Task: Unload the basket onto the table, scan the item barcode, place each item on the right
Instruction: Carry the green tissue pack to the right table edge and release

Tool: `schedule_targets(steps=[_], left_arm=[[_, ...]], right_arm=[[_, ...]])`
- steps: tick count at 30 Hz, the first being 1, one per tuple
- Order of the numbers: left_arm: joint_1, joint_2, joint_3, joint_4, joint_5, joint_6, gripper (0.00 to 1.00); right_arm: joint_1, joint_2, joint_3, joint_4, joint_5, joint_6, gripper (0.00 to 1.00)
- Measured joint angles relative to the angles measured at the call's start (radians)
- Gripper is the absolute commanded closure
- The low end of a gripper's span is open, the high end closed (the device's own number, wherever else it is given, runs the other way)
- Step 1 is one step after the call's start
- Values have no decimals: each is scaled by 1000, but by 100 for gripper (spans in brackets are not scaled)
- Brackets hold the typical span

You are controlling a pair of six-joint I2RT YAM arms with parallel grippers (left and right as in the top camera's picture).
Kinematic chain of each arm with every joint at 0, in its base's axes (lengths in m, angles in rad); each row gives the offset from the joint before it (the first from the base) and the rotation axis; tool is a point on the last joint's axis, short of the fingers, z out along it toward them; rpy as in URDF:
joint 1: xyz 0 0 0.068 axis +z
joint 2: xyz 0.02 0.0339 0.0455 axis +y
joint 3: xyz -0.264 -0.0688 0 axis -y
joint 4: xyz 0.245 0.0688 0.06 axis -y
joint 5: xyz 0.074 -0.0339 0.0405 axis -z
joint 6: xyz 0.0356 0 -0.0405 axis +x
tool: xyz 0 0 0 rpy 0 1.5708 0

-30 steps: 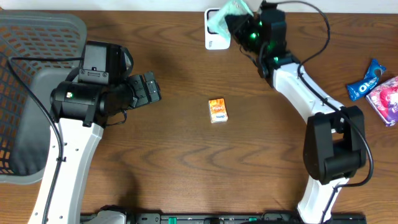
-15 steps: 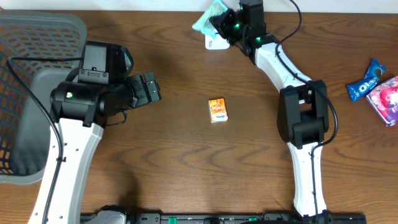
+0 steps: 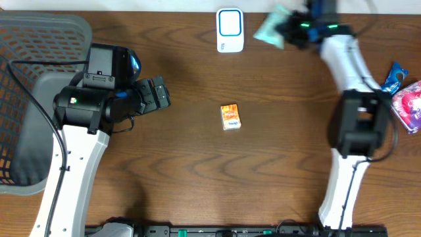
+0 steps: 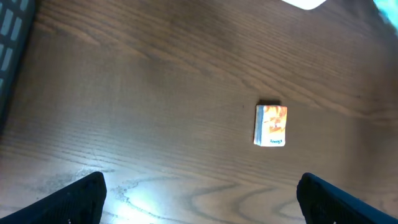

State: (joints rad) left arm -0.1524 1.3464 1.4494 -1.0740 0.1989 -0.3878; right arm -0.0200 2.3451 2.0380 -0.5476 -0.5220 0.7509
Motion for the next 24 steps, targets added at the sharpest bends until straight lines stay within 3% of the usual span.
schedule_targets(steps=[6,8,9,11,12,19,24], left_arm=[[0,0,0,0,0,0,2],[0,0,0,0,0,0,2],[0,0,0,0,0,0,2],[0,0,0,0,0,0,2],[0,0,0,0,0,0,2],[0,0,0,0,0,0,2],[0,0,0,0,0,0,2]], right_arm=[[-164,-113,10,-340,297,-192,97],[-198,-130,13,-408,386,-230,87],[-212,-134,13,-432,422,-241,78],[-242,-134,14,-475,494,-270,22],[-254,-134,14,-489,523,-272,1],[-299,-134,14,-526,621,-297,1],[-290,-134,14,-527,587,-317,1]])
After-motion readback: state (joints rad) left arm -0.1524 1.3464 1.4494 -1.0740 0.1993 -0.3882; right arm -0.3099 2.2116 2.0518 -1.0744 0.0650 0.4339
